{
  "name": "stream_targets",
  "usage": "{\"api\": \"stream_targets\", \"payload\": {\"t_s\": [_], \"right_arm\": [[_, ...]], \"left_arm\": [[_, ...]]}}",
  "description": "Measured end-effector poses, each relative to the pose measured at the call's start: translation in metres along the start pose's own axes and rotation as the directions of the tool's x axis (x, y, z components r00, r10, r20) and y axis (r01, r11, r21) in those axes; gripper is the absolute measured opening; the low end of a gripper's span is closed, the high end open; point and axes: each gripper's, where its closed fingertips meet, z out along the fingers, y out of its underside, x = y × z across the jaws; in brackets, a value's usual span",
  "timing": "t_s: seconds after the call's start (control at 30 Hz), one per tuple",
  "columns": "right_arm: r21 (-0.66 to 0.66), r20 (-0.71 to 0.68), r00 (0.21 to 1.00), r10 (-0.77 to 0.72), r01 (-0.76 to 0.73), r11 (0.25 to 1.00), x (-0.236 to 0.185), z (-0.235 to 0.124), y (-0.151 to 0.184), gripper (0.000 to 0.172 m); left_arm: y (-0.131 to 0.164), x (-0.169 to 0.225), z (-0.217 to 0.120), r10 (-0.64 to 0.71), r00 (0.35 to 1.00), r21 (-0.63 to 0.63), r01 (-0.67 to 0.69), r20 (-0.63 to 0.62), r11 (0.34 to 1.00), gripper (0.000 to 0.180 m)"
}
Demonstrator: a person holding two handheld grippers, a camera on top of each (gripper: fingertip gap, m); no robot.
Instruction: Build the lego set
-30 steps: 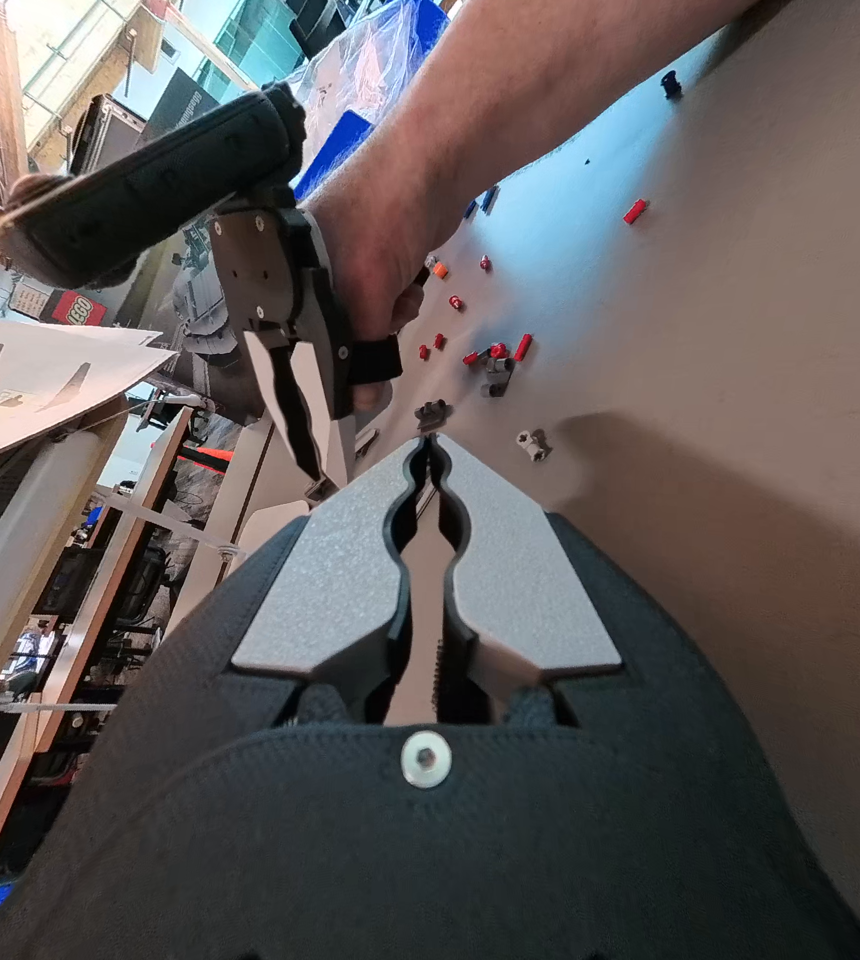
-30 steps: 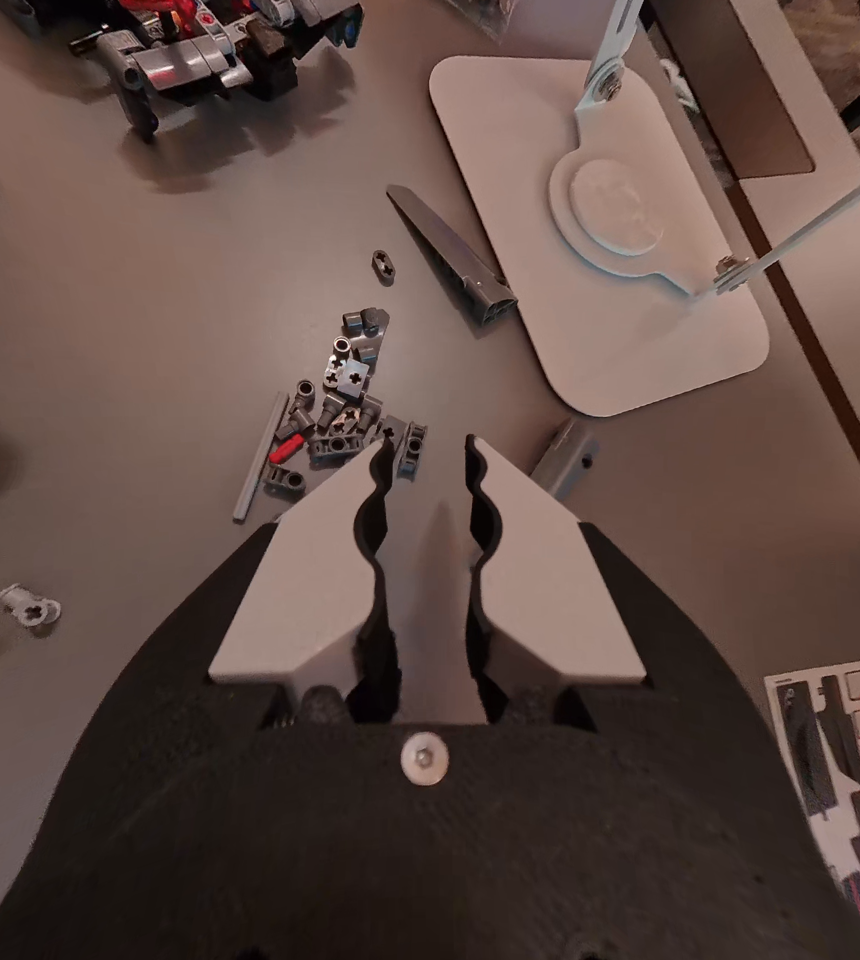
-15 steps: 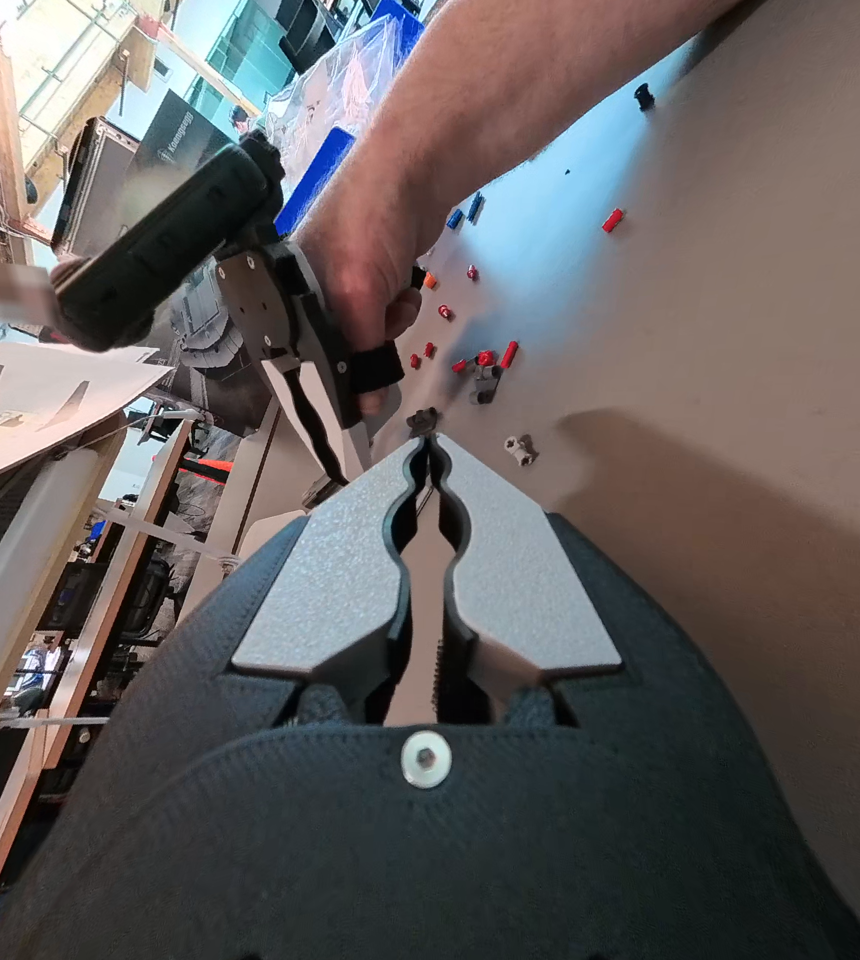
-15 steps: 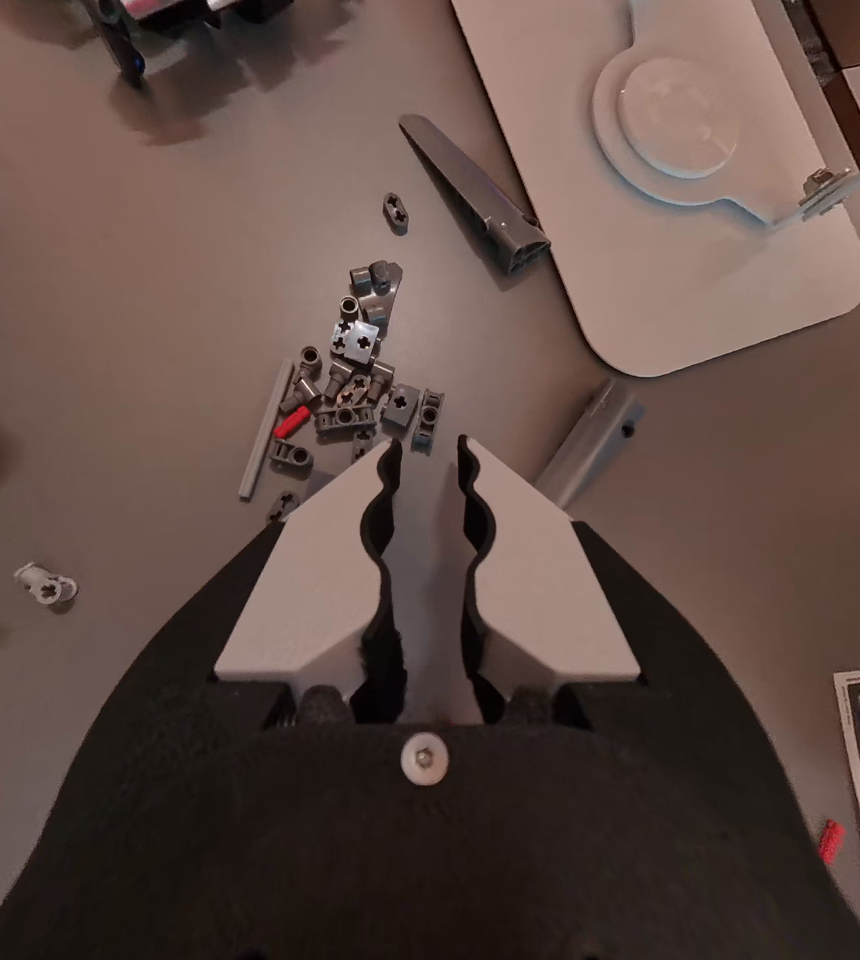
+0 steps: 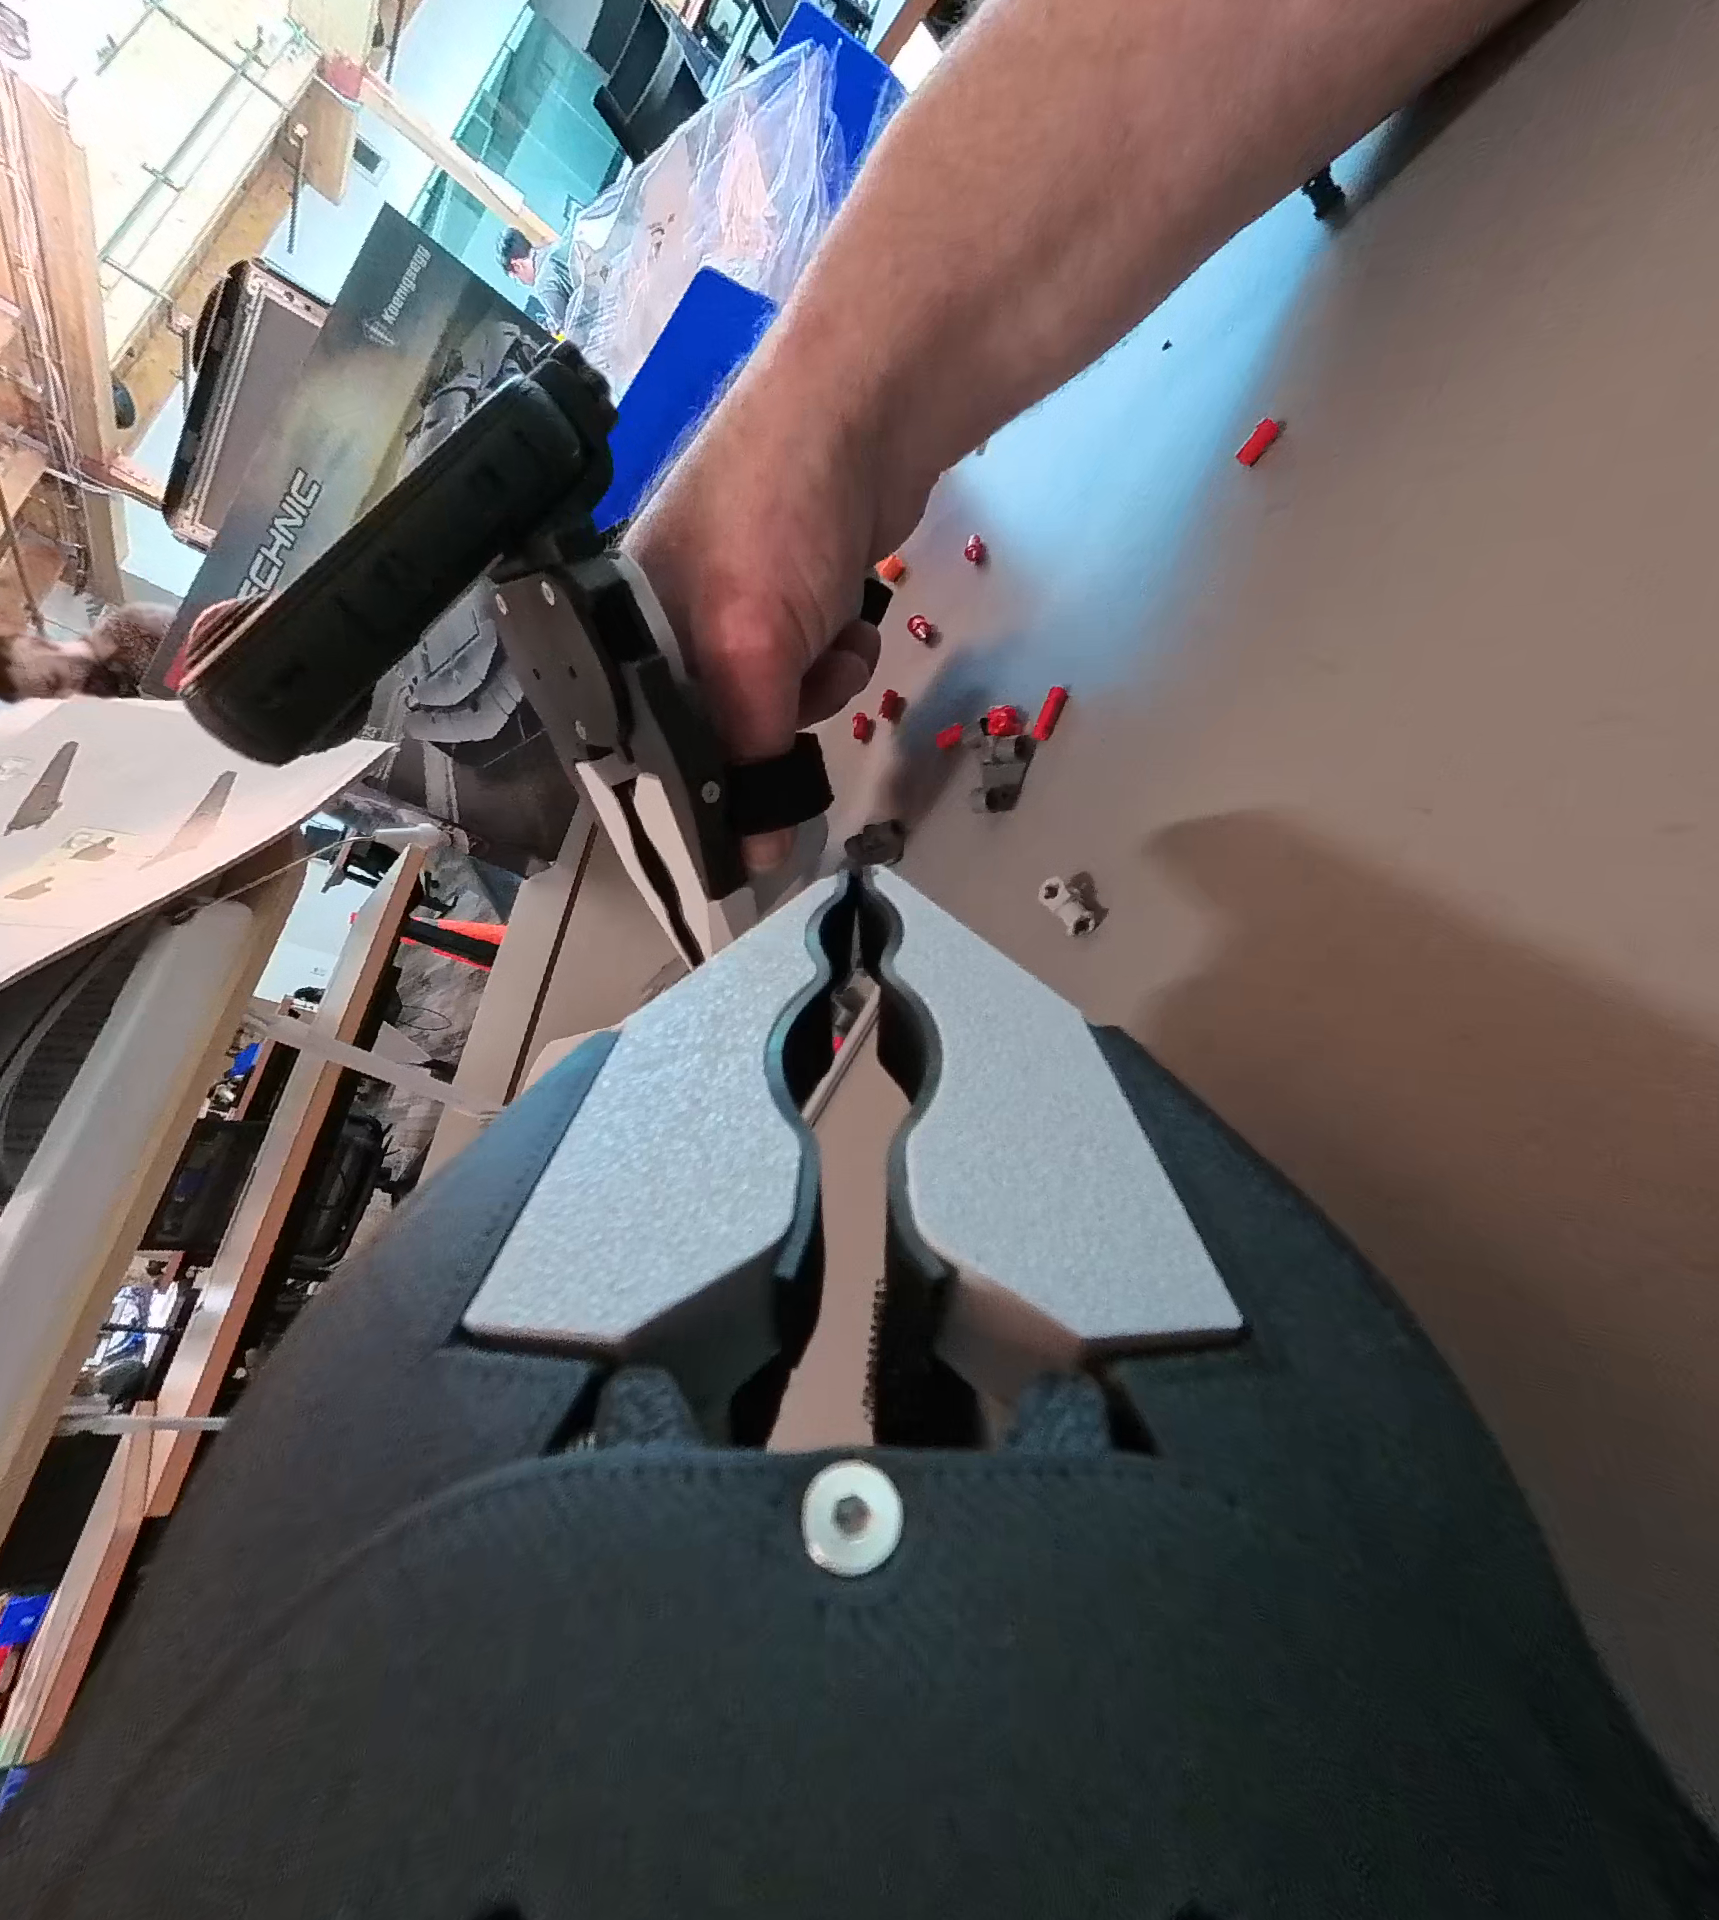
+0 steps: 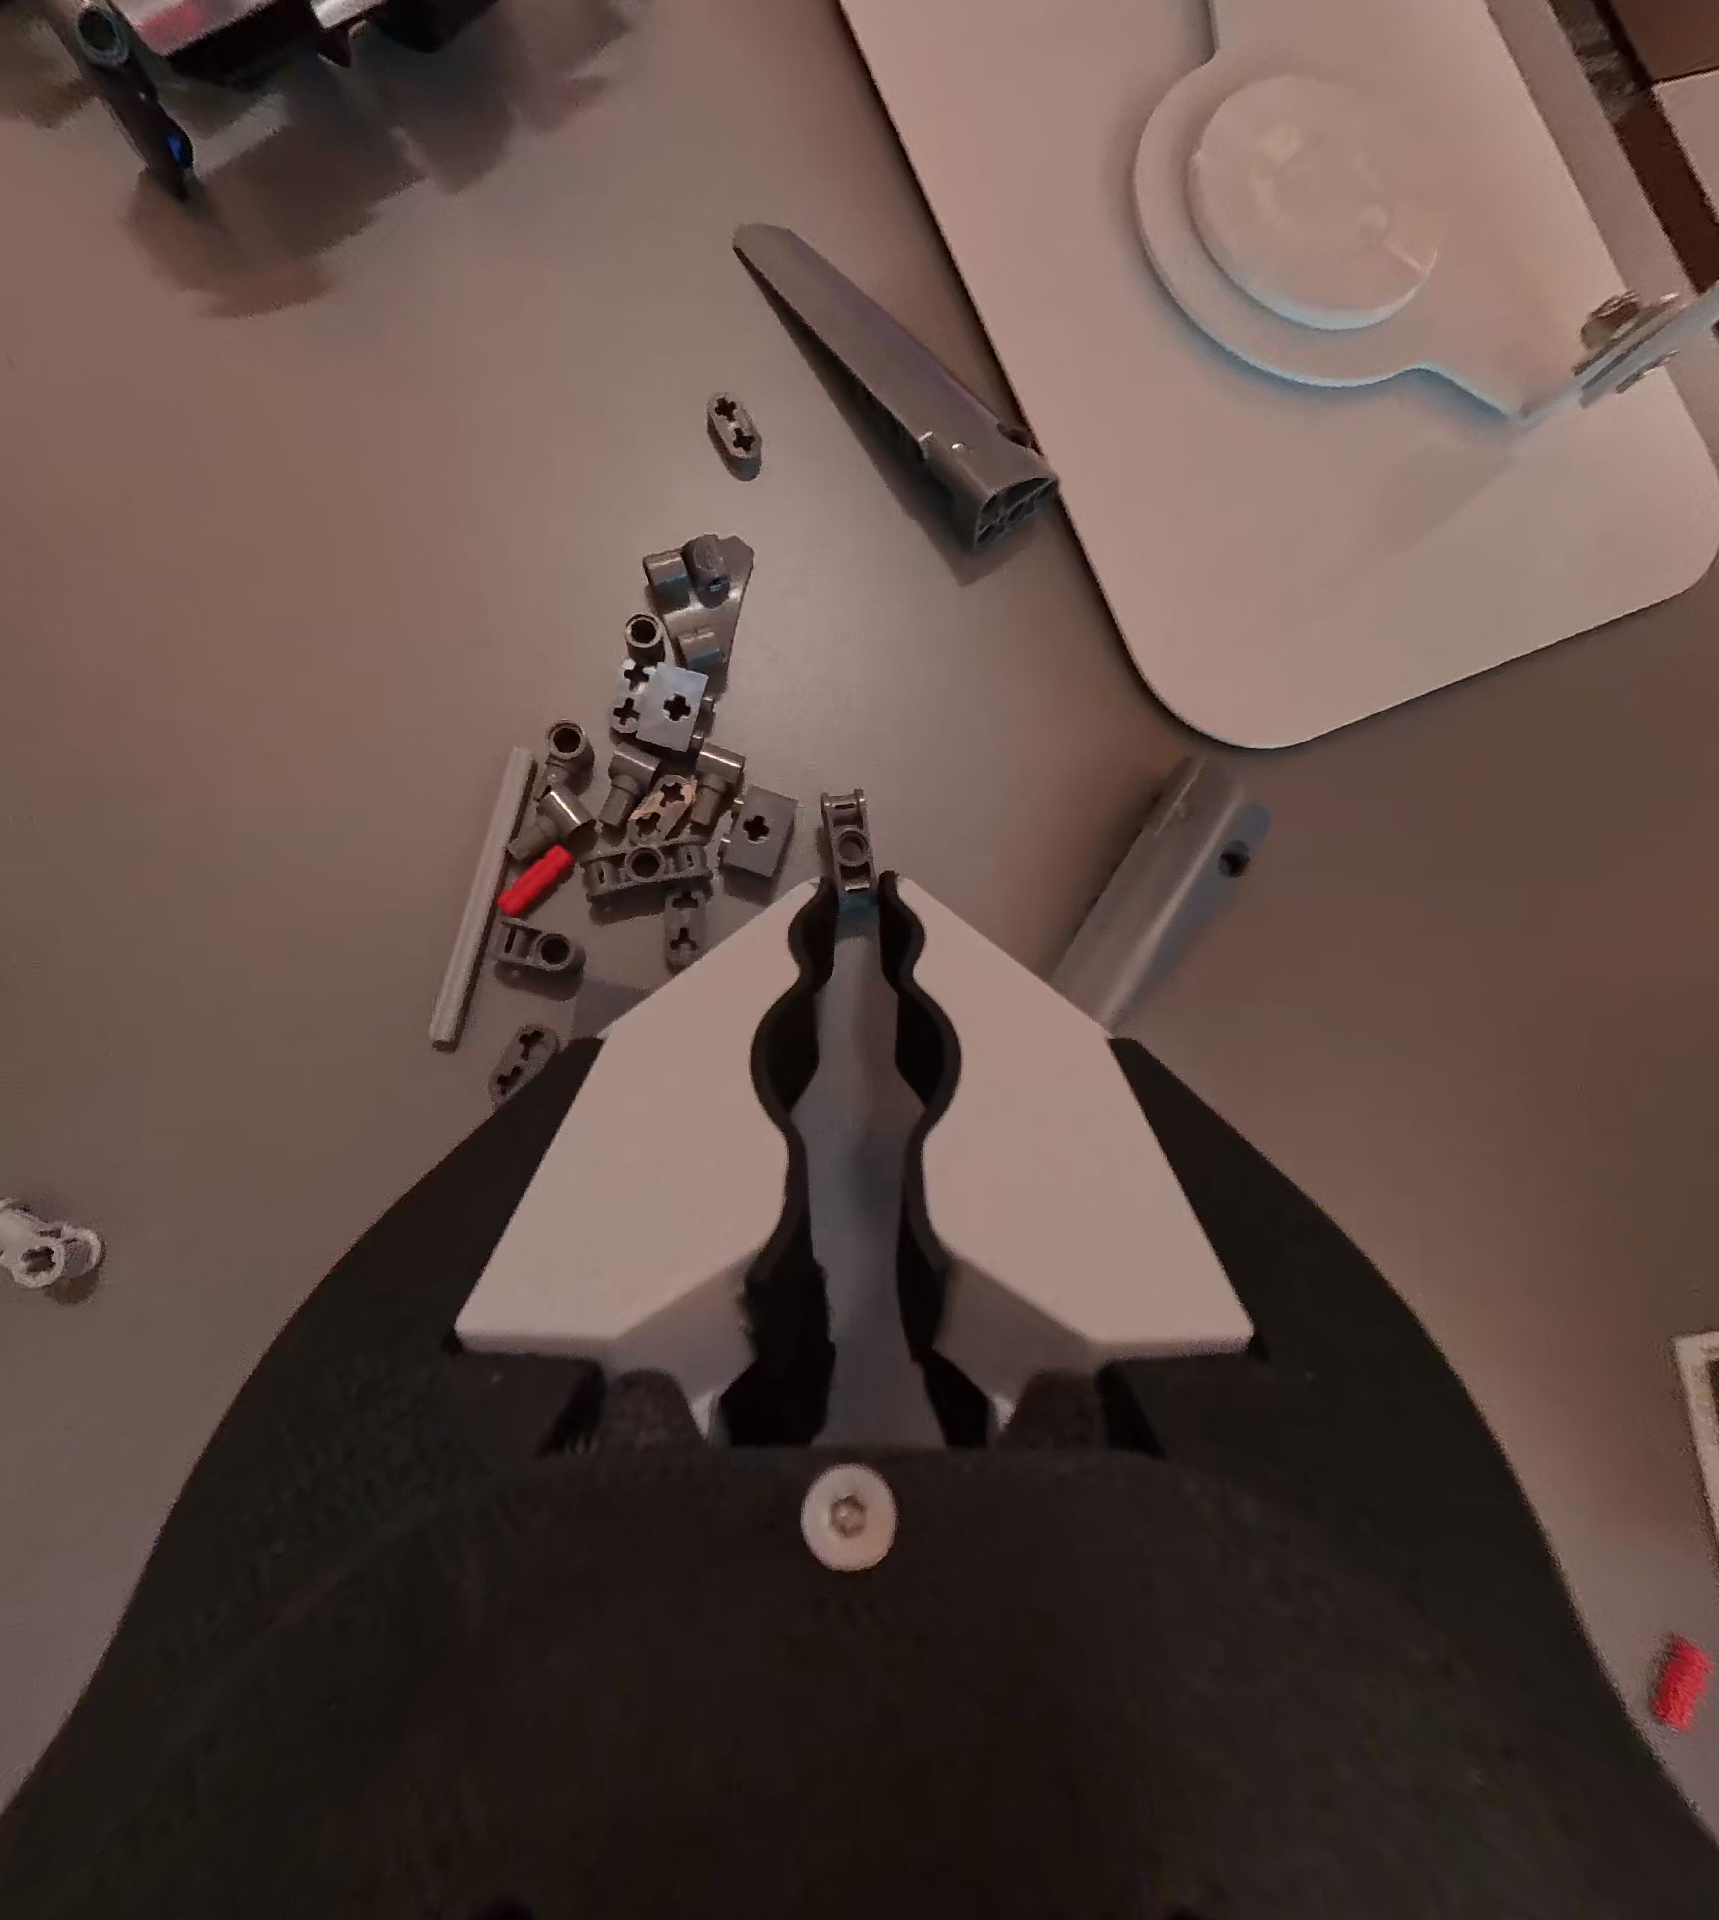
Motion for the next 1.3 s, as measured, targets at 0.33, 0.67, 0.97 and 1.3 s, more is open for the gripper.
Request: {"api": "stream_targets", "payload": {"t_s": [0.33,0.67,0.97,1.3], "right_arm": [[0.107,-0.082,0.994,-0.078,0.086,0.991,0.0,-0.067,-0.037,0.006],[0.196,0.202,0.885,-0.42,0.383,0.903,-0.126,-0.081,-0.044,0.006],[0.16,0.453,0.663,-0.595,0.597,0.786,-0.182,-0.042,-0.022,0.006],[0.125,0.502,0.589,-0.634,0.676,0.726,-0.188,-0.017,-0.019,0.006]], "left_arm": [[0.001,-0.055,-0.013,0.001,0.974,-0.004,0.0,0.228,1.0,0.0],[0.037,-0.135,-0.05,-0.093,0.884,-0.035,0.123,0.459,0.992,0.0],[0.053,-0.159,-0.068,-0.143,0.843,-0.023,0.181,0.518,0.983,0.0],[0.045,-0.146,-0.061,-0.099,0.875,-0.048,0.138,0.473,0.989,0.0]]}}
